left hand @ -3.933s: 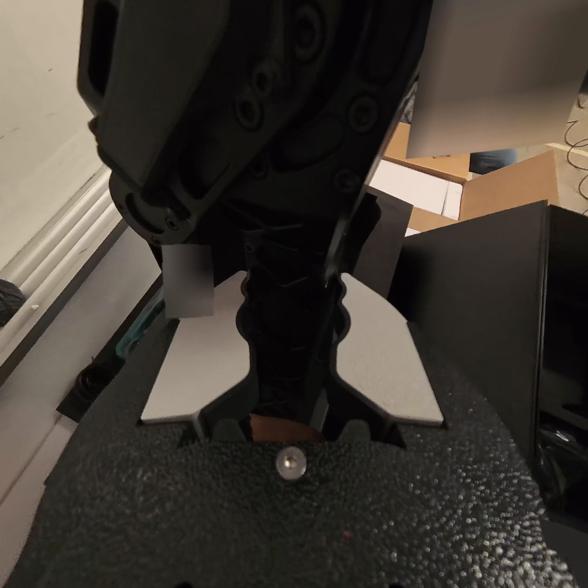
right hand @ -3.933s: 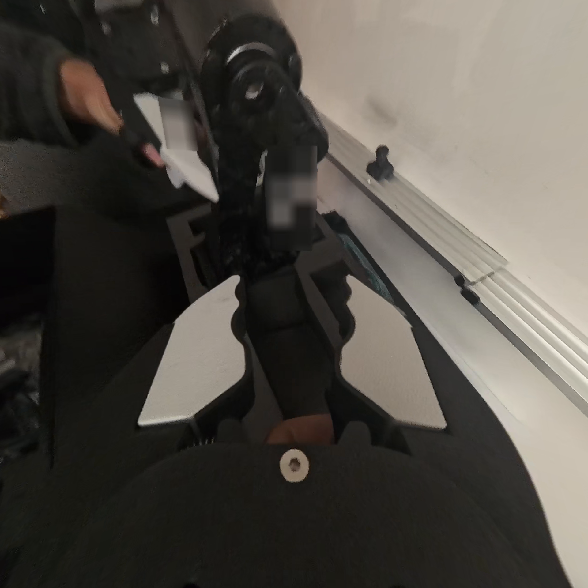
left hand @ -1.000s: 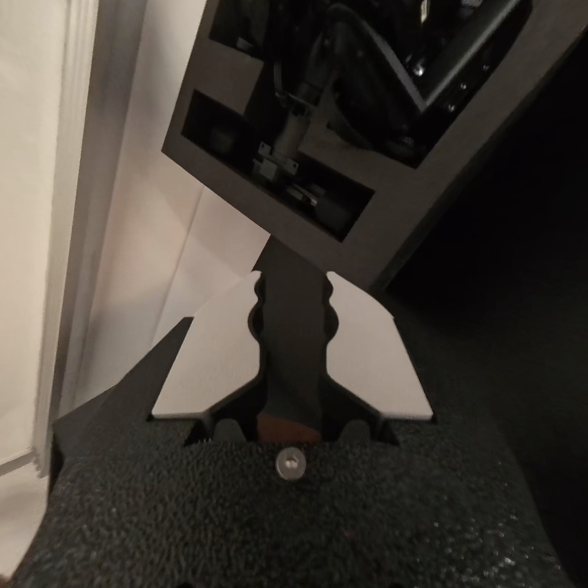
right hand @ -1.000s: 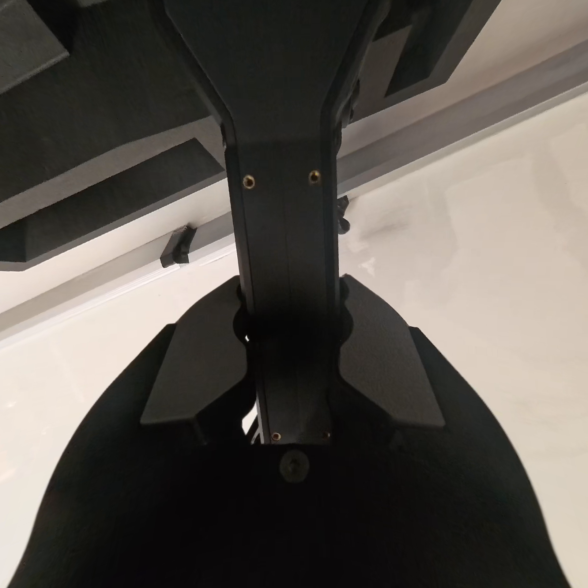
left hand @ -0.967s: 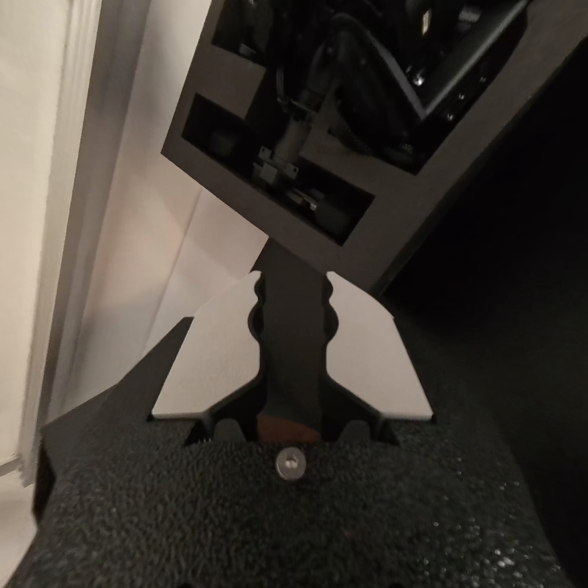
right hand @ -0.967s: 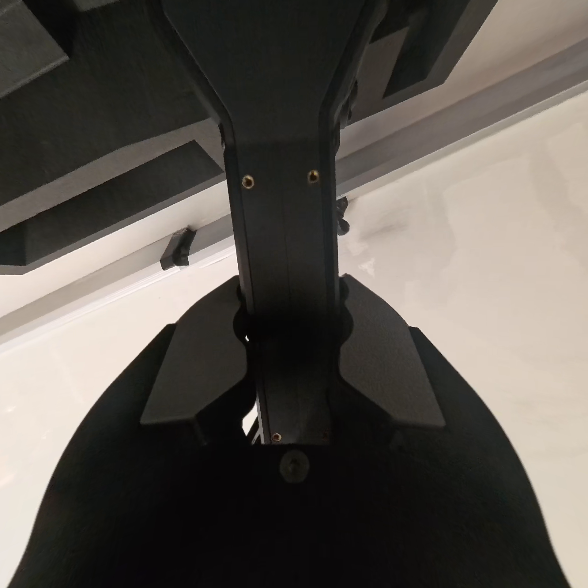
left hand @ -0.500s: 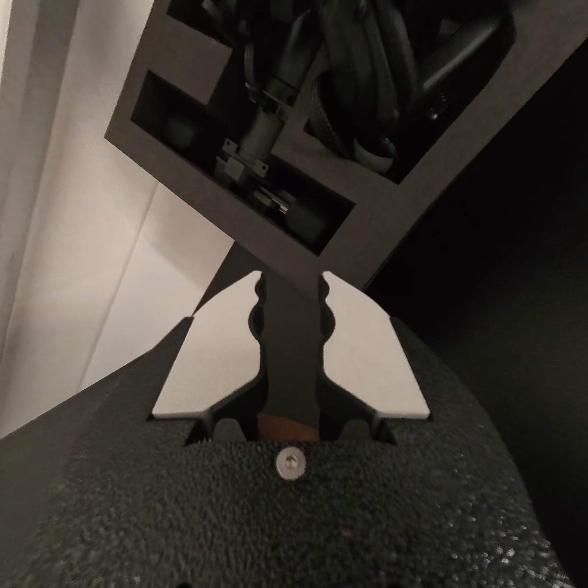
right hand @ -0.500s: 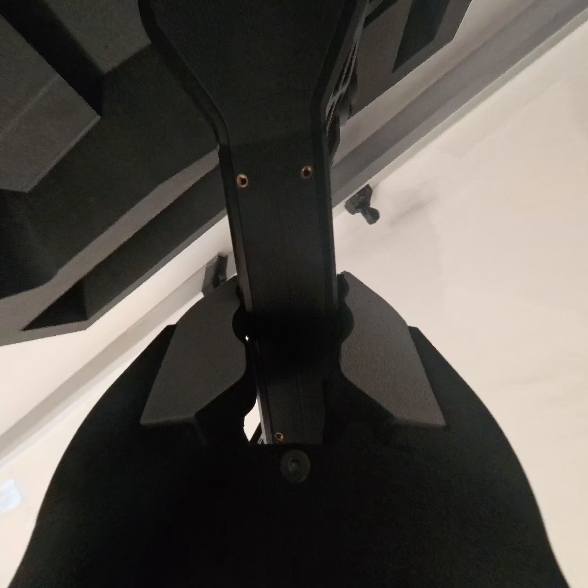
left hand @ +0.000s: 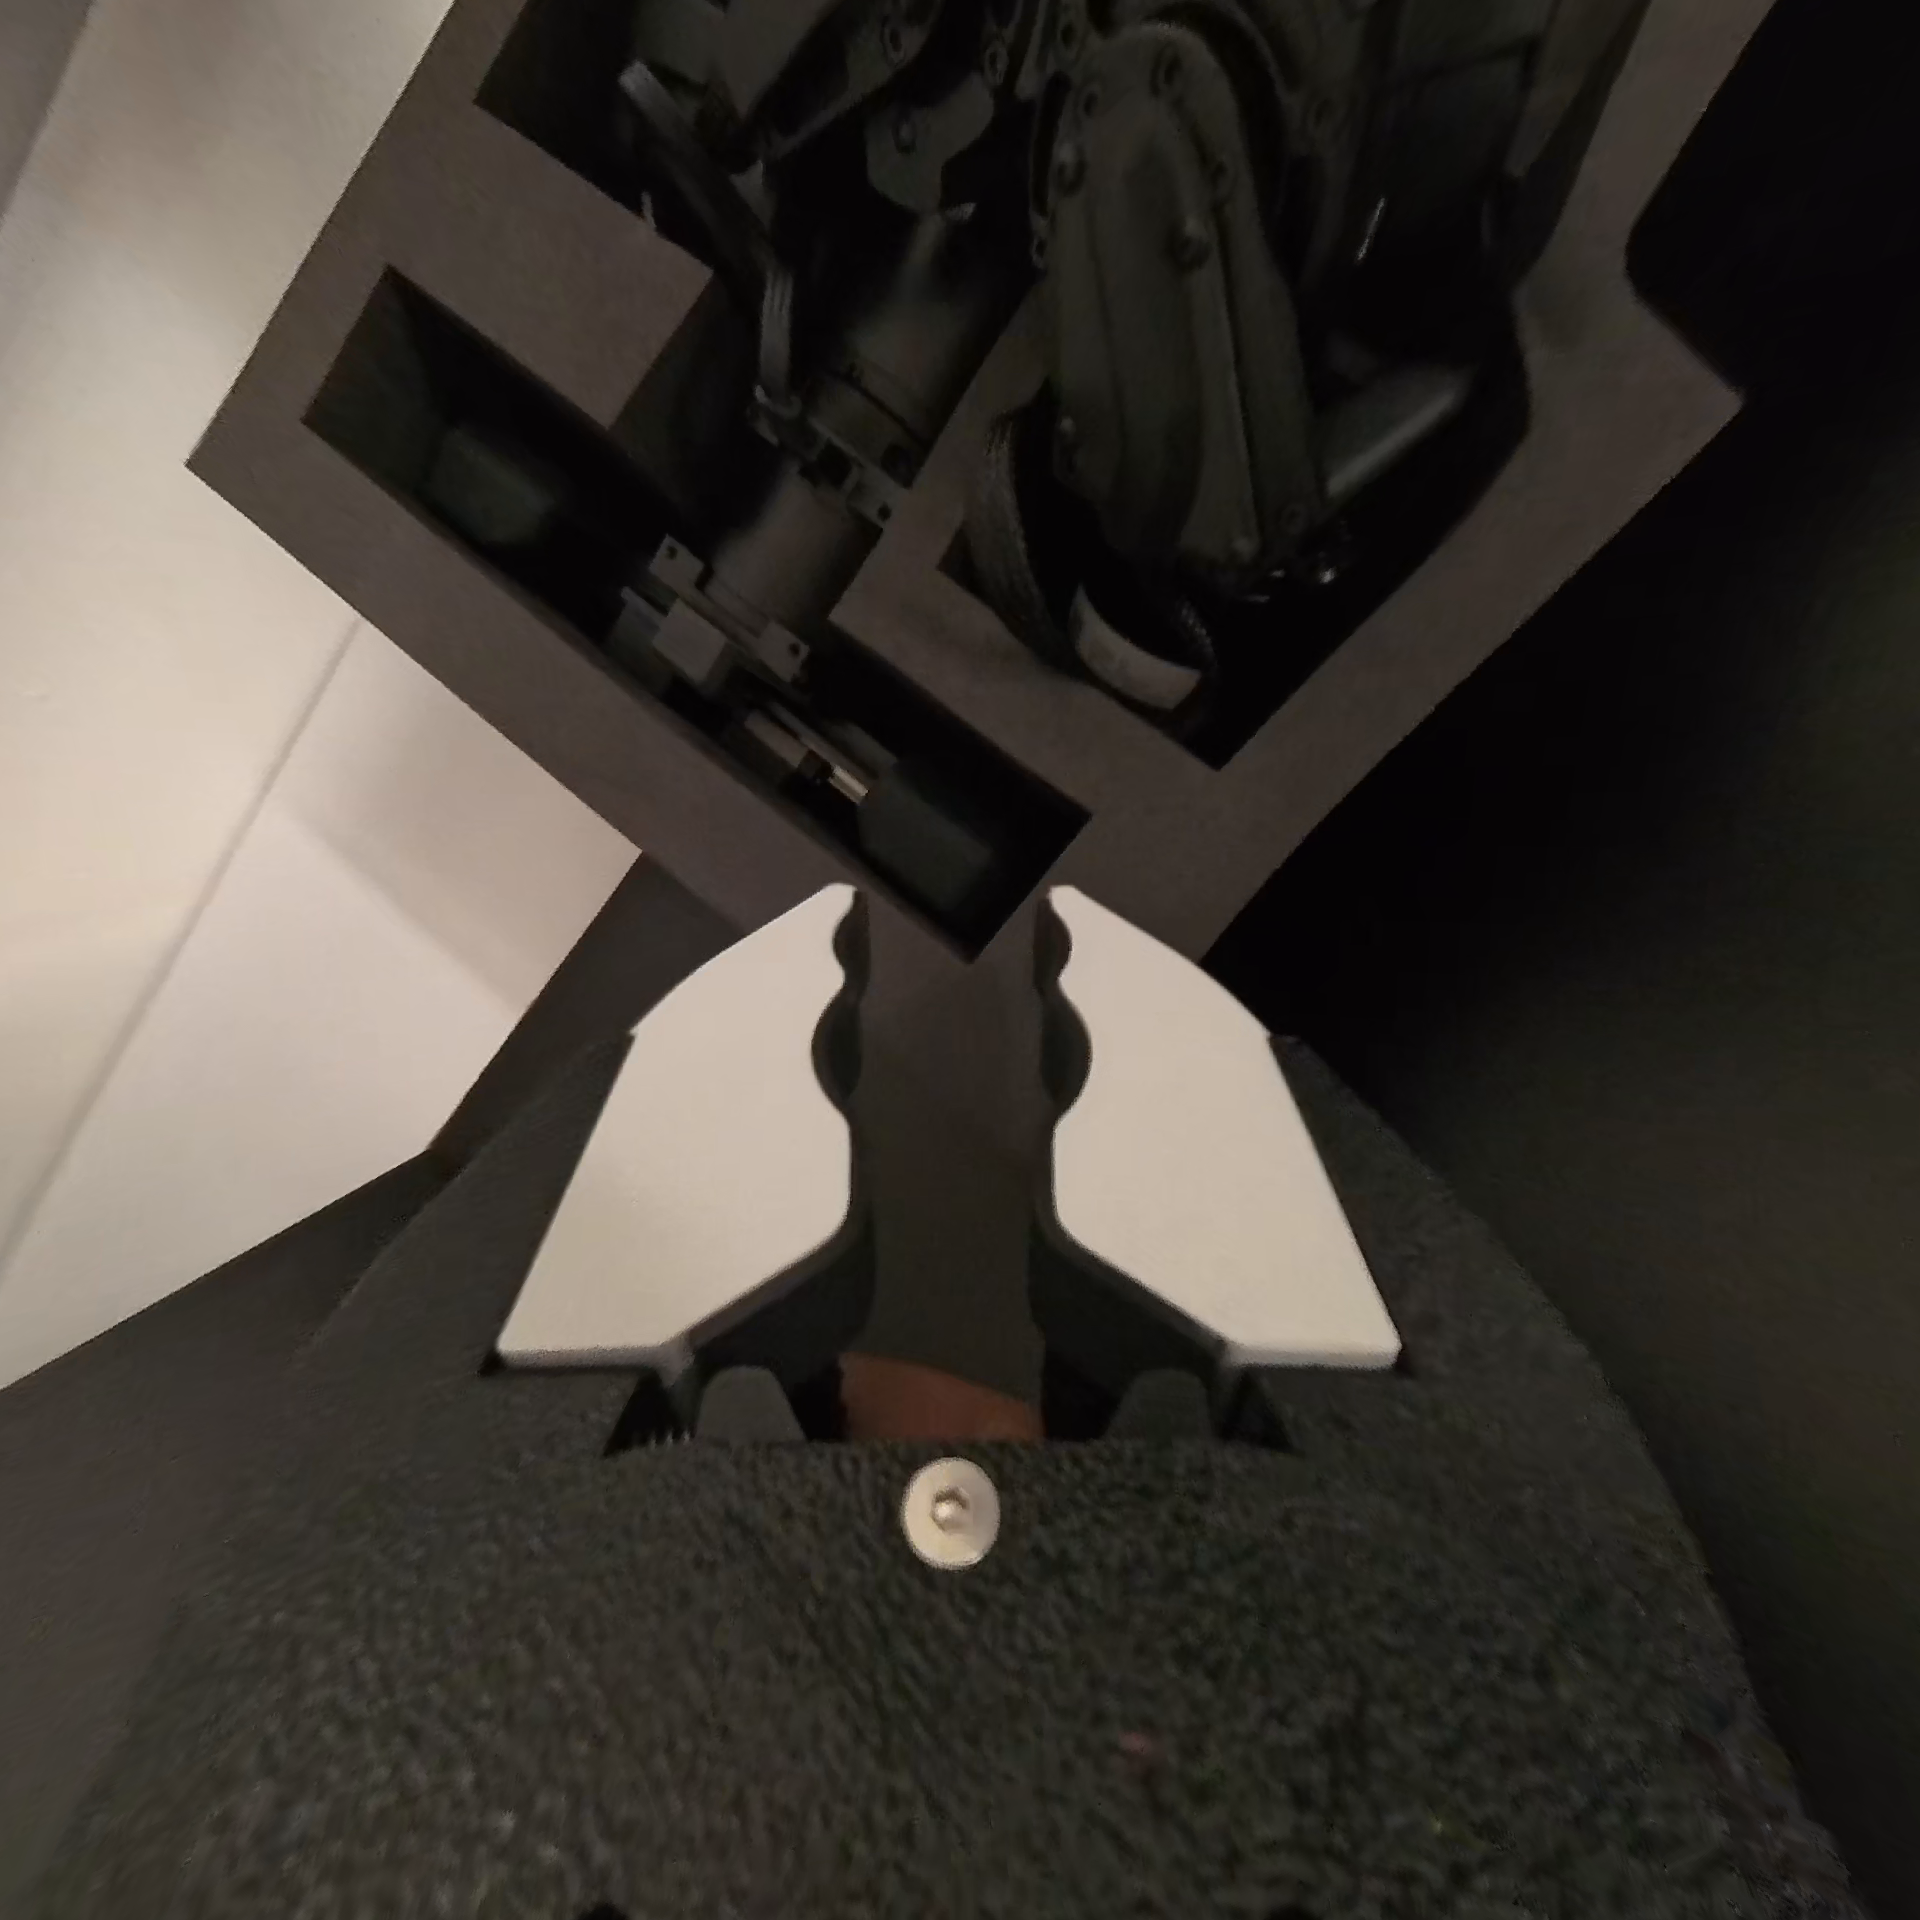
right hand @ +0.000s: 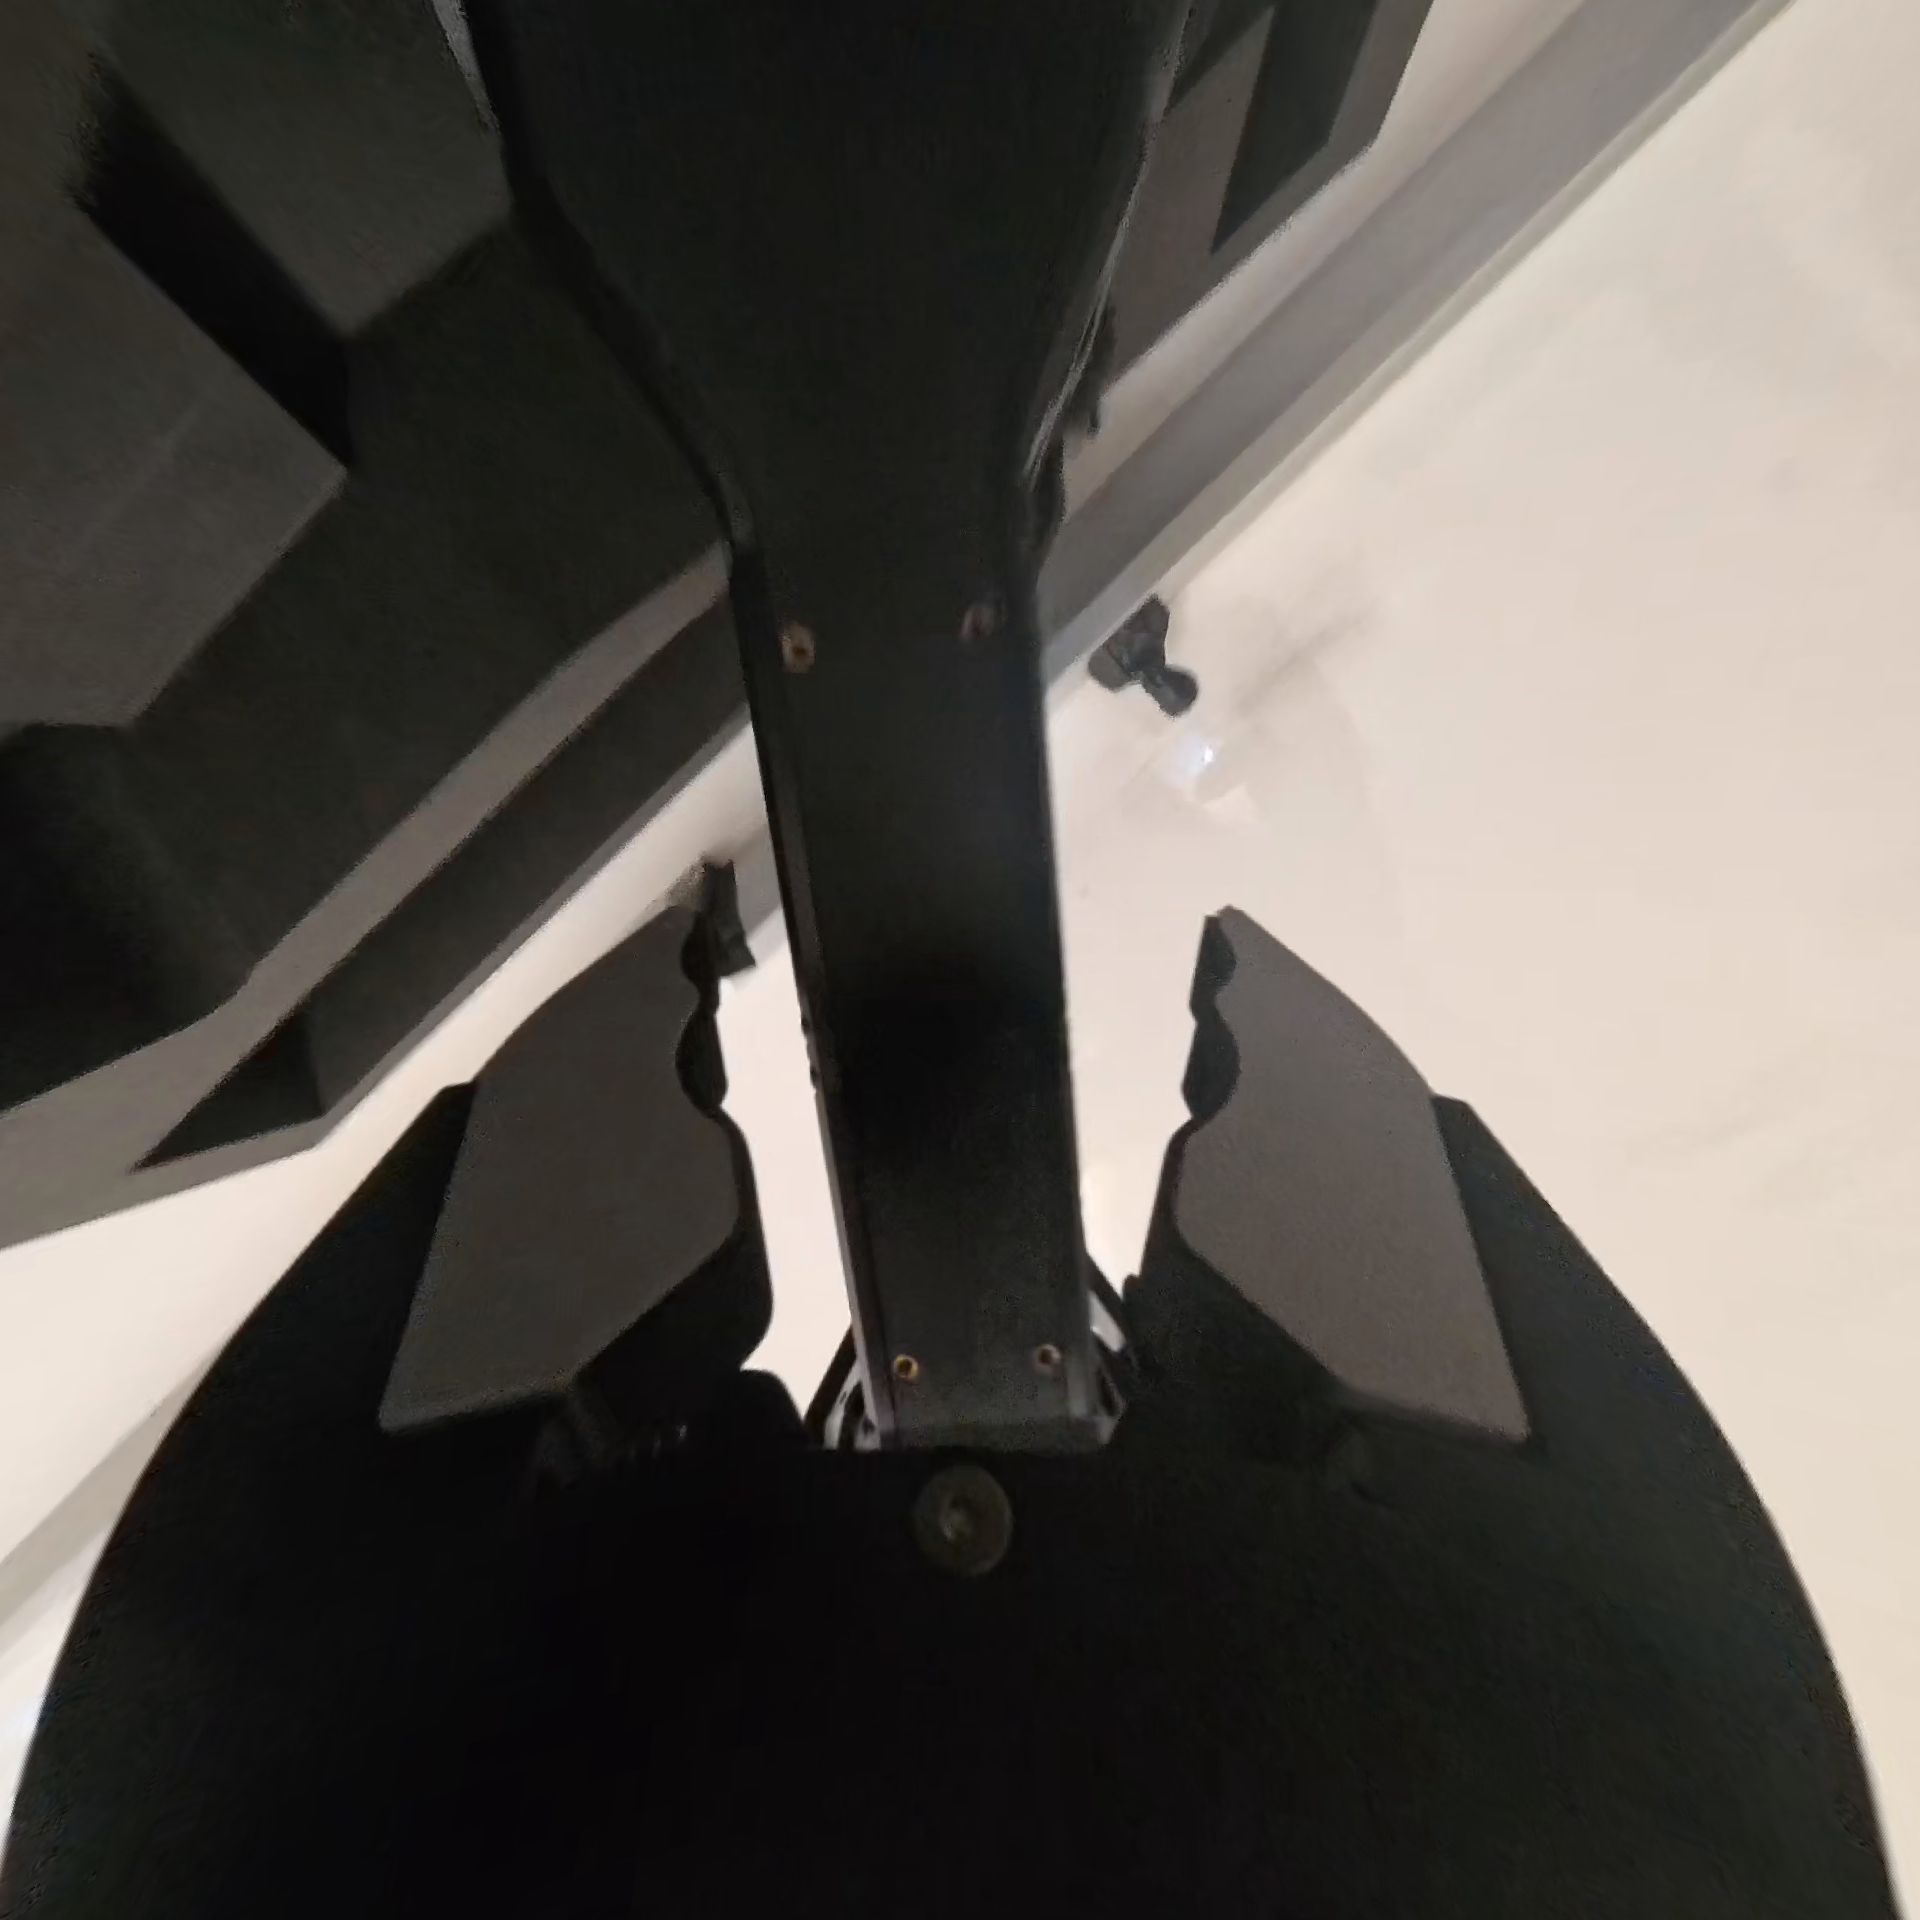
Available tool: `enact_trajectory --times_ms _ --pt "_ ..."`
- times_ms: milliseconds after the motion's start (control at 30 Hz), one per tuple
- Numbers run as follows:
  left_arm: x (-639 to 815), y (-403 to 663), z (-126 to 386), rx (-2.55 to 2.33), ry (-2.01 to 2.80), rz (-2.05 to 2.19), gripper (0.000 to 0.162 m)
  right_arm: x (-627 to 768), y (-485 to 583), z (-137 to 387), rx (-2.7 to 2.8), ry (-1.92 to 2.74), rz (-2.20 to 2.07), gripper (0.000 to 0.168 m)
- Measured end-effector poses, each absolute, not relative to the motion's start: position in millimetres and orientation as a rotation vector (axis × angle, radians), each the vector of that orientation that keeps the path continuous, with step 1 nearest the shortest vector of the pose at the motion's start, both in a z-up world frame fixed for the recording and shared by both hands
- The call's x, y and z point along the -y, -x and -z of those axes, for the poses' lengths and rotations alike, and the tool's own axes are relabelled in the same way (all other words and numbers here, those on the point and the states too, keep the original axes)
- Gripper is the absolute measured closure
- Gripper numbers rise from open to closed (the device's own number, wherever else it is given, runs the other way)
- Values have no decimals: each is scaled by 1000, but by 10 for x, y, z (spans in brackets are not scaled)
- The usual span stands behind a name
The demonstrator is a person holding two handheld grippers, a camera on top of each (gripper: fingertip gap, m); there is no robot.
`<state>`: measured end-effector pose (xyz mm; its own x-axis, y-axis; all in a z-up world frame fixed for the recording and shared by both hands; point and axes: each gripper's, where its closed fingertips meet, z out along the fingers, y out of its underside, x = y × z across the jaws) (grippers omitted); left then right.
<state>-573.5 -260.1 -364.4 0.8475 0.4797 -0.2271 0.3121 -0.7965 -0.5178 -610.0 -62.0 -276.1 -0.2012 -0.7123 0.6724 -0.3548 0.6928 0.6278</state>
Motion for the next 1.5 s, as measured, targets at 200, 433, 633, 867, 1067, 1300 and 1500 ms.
enact_trajectory --times_ms 200,433,633,867,1067,1300,1500 --pt "2548 5647 3569 677 2452 -361 132 1320 5446 2881 2248 -526 -168 102" --pt "2590 5523 3581 733 2425 -286 131 1669 5797 3266 2276 -661 -132 116" --pt "2662 5427 3677 734 2433 -211 131 1700 5720 3557 2314 -880 -19 115" --pt "2672 5412 3734 707 2445 -176 131 1789 5797 3617 2286 -1018 9 137" --pt "2641 5408 3774 718 2429 -136 131 1740 5796 3664 2199 -1030 120 146" --pt "2492 5401 3884 703 2449 -92 144 1765 5820 3650 2131 -967 109 151" --pt "2490 5470 3888 807 2428 -11 162 1753 5824 3613 2143 -919 26 152"
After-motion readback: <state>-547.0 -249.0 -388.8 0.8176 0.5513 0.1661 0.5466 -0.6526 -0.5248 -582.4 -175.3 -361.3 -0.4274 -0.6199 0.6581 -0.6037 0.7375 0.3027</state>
